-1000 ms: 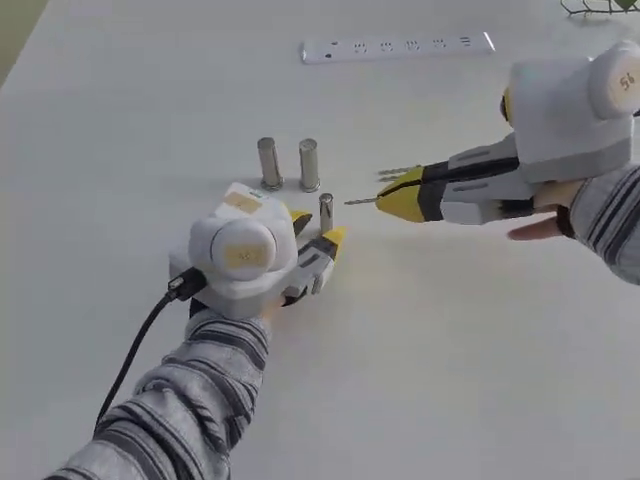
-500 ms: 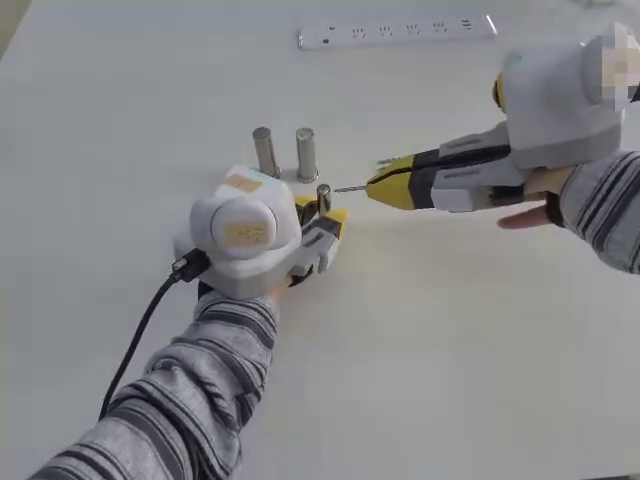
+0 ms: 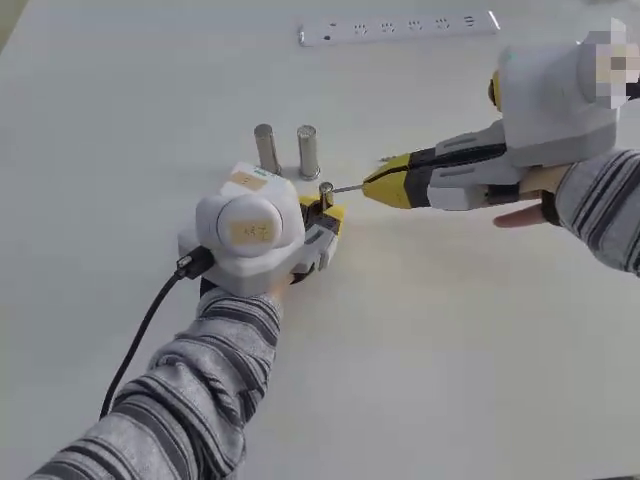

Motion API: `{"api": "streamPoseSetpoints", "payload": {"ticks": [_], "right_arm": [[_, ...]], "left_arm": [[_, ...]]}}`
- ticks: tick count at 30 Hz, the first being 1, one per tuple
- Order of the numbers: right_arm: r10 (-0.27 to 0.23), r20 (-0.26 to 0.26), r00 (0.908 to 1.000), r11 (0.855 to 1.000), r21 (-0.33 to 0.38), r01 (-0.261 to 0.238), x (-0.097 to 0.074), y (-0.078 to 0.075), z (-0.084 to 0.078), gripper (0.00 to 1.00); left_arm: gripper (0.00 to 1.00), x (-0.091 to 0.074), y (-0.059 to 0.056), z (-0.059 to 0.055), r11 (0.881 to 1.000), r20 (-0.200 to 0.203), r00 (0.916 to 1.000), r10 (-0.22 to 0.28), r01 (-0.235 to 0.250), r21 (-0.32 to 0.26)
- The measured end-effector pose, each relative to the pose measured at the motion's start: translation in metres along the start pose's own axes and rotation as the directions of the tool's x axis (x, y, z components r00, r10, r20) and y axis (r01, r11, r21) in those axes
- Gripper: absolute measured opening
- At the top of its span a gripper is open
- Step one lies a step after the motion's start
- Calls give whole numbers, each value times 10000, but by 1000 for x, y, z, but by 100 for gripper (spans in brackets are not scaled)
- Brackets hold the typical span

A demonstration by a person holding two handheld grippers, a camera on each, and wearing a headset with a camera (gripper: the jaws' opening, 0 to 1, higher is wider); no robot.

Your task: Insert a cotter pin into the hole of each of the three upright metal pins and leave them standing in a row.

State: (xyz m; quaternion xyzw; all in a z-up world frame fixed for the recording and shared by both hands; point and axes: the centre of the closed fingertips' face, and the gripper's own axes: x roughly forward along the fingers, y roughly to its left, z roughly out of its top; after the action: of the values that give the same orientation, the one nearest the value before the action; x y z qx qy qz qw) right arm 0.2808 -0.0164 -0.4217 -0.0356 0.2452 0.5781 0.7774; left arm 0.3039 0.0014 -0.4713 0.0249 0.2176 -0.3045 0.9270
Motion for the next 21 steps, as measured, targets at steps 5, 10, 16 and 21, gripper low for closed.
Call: {"api": "streamPoseSetpoints", "payload": {"ticks": [5,10,16,21], "right_arm": [[-1,-8,10000,10000,2,1,2,0,0,0],[-23,-295,9996,9999,-118,20,4,0,-5,0],[-65,-628,9980,9990,-455,36,8,2,-7,0],[-114,-933,9956,9956,-933,26,11,3,-8,0]], "left_arm": [[5,1,1,0,9997,-8,10000,-31,31,223],[5,2,1,-1,9994,-33,10000,-89,90,339],[5,3,1,-1,9994,-37,10000,-20,21,333],[5,3,1,-2,9994,-48,10000,12,-10,352]]}}
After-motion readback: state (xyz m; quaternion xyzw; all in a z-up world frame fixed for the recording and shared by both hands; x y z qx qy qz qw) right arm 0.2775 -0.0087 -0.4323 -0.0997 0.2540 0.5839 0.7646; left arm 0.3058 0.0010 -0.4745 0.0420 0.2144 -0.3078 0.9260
